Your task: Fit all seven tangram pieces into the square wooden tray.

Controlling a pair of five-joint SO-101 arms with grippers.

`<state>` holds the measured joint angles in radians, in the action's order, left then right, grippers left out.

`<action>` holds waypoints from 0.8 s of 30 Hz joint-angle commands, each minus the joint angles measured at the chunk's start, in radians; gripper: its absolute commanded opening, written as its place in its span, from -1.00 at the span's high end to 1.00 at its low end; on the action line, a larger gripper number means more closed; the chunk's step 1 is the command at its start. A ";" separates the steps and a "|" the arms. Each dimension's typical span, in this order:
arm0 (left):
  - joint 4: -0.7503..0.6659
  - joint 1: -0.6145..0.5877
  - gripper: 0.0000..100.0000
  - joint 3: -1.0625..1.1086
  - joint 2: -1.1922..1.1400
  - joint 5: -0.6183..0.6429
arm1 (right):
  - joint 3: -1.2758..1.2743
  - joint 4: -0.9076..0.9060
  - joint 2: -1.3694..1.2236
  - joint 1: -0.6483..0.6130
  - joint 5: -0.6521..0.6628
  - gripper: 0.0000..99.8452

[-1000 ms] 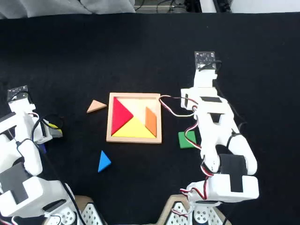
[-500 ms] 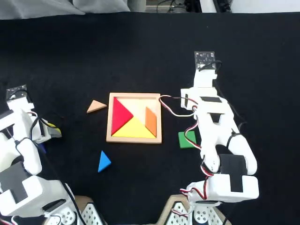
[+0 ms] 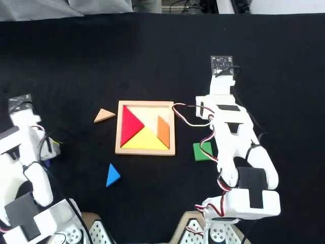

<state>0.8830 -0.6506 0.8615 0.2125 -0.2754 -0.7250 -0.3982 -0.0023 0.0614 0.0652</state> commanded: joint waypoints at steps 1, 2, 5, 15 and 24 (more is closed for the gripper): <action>-0.012 0.021 0.61 0.007 0.049 0.061 | 0.047 0.018 0.002 -0.012 0.011 0.98; -0.014 0.010 0.61 0.002 0.049 0.081 | 0.047 0.018 0.002 -0.012 0.011 0.98; -0.014 -0.019 0.61 -0.024 0.049 0.127 | 0.047 0.018 0.002 -0.012 0.011 0.98; -0.021 -0.018 0.60 -0.048 0.038 0.130 | 0.048 0.017 0.002 -0.014 0.011 0.98; -0.020 -0.024 0.41 -0.059 0.037 0.226 | 0.048 0.017 0.002 -0.015 0.011 0.98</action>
<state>0.8723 -0.6674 0.8554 0.2279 -0.0698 -0.7250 -0.3982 -0.0023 0.0614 0.0652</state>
